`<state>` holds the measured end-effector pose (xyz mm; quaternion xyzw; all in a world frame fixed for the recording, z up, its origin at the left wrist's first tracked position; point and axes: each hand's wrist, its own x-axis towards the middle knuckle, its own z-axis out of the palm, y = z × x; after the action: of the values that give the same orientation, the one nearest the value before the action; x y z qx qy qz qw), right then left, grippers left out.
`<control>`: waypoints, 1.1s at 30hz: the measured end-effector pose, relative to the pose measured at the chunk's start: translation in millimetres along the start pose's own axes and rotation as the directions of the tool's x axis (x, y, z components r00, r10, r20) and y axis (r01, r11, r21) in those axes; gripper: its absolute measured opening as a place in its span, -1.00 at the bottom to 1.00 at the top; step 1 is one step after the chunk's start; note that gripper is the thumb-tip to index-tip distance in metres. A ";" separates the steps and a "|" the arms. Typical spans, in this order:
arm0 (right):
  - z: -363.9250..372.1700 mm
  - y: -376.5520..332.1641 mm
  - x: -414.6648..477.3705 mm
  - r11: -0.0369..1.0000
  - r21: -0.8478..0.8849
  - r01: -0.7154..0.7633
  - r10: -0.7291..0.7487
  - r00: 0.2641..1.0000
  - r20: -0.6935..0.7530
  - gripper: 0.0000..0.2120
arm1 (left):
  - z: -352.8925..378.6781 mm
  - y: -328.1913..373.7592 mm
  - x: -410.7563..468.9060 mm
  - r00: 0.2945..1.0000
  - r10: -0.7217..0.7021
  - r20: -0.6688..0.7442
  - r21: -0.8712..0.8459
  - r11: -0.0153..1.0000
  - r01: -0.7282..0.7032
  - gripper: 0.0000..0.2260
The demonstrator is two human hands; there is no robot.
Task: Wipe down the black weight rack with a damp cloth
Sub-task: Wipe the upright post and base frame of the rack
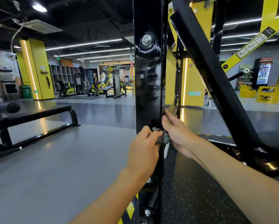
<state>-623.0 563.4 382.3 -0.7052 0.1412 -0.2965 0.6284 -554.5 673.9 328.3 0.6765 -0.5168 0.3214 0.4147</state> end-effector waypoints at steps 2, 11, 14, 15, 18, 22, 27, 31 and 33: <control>1.3 7.6 -7.4 1.000 -0.003 -0.020 0.020 1.000 0.009 -0.64 | -1.2 -2.9 0.5 0.998 0.064 0.005 0.085 0.994 -0.064 -0.71; 6.7 18.0 -18.0 0.999 -0.026 -0.045 0.046 0.999 0.023 -0.58 | -4.0 -40.8 -48.6 0.976 0.136 0.172 0.158 0.974 -0.163 -0.73; 9.0 16.6 -21.6 0.997 -0.041 -0.062 0.062 0.998 0.014 -0.52 | -27.1 -52.1 -33.0 0.994 -0.080 -0.067 0.022 0.996 0.082 -0.67; 9.3 17.3 -21.4 0.997 -0.048 -0.060 0.060 0.998 0.009 -0.52 | -33.9 -46.2 -20.1 0.988 -0.109 -0.112 -0.012 0.994 0.108 -0.66; 9.4 21.0 -17.7 0.996 -0.076 -0.045 0.044 0.999 -0.014 -0.55 | -31.7 -29.4 17.5 0.985 -0.062 -0.164 -0.013 0.998 0.061 -0.67; 8.3 25.7 -16.9 0.995 -0.094 -0.020 0.019 1.000 -0.016 -0.57 | -12.5 -33.6 8.1 0.989 -0.077 -0.130 0.001 0.997 0.078 -0.65; 8.9 28.9 -21.9 0.991 -0.137 -0.003 0.002 1.000 -0.002 -0.52 | 5.2 -34.6 -38.2 0.892 -0.427 -0.149 -0.167 0.900 0.403 -0.72; 8.4 39.2 -20.6 0.992 -0.128 -0.006 0.005 1.000 -0.005 -0.50 | 21.2 -17.3 -57.3 0.837 -0.535 -0.115 -0.184 0.840 0.511 -0.76; 8.8 45.4 -21.5 0.994 -0.106 -0.008 0.008 1.000 -0.004 -0.49 | 25.4 -5.2 -65.8 0.868 -0.496 -0.033 -0.172 0.858 0.484 -0.74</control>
<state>-626.7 575.0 332.8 -0.7365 0.1609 -0.2874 0.5908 -566.4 680.3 258.9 0.7379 -0.3355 0.1888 0.5543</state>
